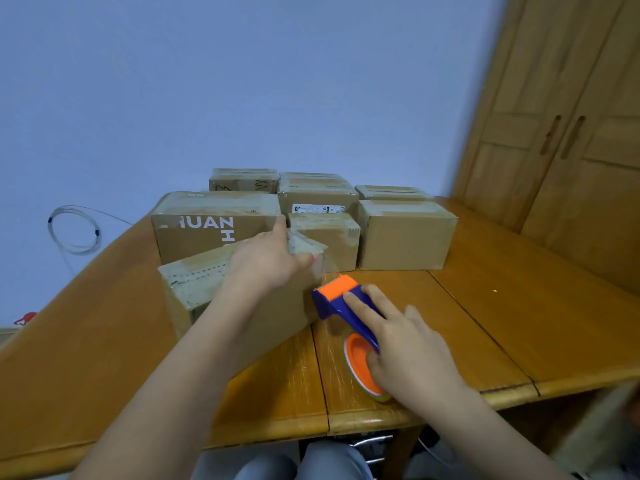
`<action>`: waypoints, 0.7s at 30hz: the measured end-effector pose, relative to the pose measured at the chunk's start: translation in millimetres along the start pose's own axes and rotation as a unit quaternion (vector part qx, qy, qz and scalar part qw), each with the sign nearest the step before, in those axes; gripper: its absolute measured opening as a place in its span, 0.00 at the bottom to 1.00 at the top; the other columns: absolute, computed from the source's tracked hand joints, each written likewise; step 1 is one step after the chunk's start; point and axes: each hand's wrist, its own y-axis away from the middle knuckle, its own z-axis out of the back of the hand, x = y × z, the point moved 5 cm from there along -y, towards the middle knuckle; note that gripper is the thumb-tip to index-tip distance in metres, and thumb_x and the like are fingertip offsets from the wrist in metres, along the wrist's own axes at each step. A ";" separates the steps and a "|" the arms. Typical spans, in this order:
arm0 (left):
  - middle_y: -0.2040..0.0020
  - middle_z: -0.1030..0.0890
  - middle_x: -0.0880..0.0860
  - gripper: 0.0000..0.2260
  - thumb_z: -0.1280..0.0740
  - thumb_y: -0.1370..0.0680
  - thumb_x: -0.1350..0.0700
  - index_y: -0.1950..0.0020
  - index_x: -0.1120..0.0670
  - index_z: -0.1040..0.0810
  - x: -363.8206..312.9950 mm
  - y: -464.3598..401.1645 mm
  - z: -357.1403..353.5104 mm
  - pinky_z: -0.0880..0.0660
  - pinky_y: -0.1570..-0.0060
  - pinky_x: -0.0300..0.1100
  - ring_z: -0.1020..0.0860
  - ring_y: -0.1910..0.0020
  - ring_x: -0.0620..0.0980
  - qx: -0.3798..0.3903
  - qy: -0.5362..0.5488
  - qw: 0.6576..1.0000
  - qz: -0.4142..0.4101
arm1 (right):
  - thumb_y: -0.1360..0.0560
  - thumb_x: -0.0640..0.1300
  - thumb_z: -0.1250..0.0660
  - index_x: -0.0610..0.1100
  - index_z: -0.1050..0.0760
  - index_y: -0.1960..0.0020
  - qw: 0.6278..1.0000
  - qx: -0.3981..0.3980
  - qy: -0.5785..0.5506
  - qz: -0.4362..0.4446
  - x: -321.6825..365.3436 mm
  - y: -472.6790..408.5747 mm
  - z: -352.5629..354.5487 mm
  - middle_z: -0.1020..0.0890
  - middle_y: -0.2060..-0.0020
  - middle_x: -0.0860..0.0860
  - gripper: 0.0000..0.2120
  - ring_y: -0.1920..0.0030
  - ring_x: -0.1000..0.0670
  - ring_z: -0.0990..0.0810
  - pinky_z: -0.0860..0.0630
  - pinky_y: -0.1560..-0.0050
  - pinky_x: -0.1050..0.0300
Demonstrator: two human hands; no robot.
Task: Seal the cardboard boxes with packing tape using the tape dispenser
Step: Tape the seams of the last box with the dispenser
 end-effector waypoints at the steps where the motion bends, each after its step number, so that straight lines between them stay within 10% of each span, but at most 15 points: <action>1: 0.29 0.30 0.52 0.38 0.39 0.25 0.36 0.21 0.50 0.51 -0.6 -0.1 0.9 0.28 0.40 0.53 0.28 0.35 0.57 -0.006 -0.003 1.000 -0.005 | 0.21 0.48 0.44 0.61 0.61 0.24 1.000 -0.001 0.003 0.000 -3.1 0.4 3.9 0.56 0.24 0.58 0.34 0.40 0.47 0.34 0.27 0.51 0.59; 21: 0.29 0.31 0.50 0.47 0.34 0.27 0.35 0.21 0.54 0.57 -26.1 6.6 4.3 0.30 0.56 0.45 0.26 0.37 0.56 -0.061 -0.148 0.987 -0.034 | 0.24 0.41 0.41 0.61 0.52 0.24 0.994 0.078 0.062 0.046 3.8 -44.0 23.8 0.46 0.23 0.54 0.35 0.39 0.40 0.28 0.27 0.48 0.52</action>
